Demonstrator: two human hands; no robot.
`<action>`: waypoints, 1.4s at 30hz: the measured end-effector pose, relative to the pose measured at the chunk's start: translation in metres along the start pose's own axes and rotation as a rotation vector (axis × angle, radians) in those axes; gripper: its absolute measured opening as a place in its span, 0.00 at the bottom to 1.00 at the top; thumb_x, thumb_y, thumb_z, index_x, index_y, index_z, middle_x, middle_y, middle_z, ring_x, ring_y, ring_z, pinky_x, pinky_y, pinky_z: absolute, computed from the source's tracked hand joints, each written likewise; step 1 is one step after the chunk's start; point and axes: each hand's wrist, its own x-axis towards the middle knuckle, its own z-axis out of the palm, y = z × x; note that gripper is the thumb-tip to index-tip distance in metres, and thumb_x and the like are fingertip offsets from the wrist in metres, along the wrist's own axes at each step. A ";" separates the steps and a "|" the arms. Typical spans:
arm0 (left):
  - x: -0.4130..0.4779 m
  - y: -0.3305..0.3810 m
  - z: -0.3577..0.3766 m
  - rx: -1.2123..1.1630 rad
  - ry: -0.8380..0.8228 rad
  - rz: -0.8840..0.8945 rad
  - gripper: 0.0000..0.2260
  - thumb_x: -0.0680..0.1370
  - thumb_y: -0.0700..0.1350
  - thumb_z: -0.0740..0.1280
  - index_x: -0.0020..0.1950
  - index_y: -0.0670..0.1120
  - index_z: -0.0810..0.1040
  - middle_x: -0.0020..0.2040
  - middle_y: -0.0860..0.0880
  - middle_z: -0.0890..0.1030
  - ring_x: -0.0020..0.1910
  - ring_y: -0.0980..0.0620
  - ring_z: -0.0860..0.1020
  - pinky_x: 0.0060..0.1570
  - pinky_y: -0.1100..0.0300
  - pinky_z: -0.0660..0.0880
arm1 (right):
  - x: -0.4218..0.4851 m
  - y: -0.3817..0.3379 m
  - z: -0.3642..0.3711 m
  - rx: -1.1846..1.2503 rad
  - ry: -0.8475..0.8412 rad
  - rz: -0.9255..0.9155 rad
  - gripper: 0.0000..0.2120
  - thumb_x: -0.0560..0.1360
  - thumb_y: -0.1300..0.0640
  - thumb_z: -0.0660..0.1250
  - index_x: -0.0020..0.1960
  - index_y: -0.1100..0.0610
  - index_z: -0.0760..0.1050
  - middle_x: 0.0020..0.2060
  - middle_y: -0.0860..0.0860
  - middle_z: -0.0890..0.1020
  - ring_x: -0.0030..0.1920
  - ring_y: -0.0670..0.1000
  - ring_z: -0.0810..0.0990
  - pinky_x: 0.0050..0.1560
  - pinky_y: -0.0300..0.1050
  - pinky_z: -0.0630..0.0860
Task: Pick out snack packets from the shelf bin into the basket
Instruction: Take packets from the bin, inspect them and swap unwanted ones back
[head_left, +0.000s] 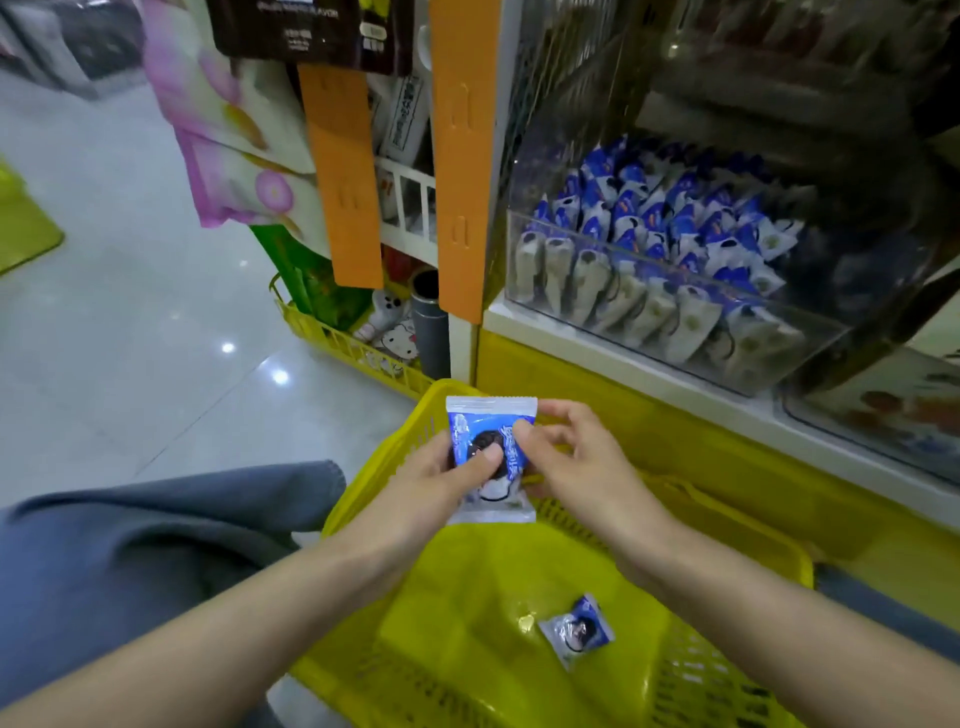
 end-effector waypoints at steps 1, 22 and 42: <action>-0.004 -0.004 -0.003 0.031 -0.006 -0.026 0.15 0.77 0.40 0.62 0.63 0.40 0.73 0.56 0.41 0.80 0.54 0.42 0.79 0.60 0.43 0.73 | -0.001 0.006 0.003 -0.007 -0.018 0.001 0.07 0.77 0.59 0.62 0.54 0.57 0.72 0.46 0.55 0.80 0.44 0.50 0.79 0.50 0.50 0.76; -0.017 -0.055 -0.040 0.065 0.314 -0.121 0.11 0.80 0.42 0.60 0.38 0.42 0.72 0.29 0.55 0.76 0.32 0.58 0.76 0.32 0.65 0.77 | 0.001 0.066 0.050 -0.326 -0.032 -0.115 0.12 0.72 0.59 0.69 0.31 0.54 0.73 0.25 0.45 0.72 0.30 0.42 0.70 0.32 0.39 0.66; -0.008 -0.065 -0.051 -0.066 0.349 -0.135 0.04 0.74 0.42 0.68 0.48 0.44 0.79 0.41 0.50 0.84 0.38 0.59 0.81 0.36 0.67 0.77 | 0.006 0.066 0.031 0.008 -0.064 0.225 0.10 0.77 0.69 0.58 0.58 0.65 0.70 0.43 0.57 0.77 0.37 0.48 0.78 0.36 0.36 0.78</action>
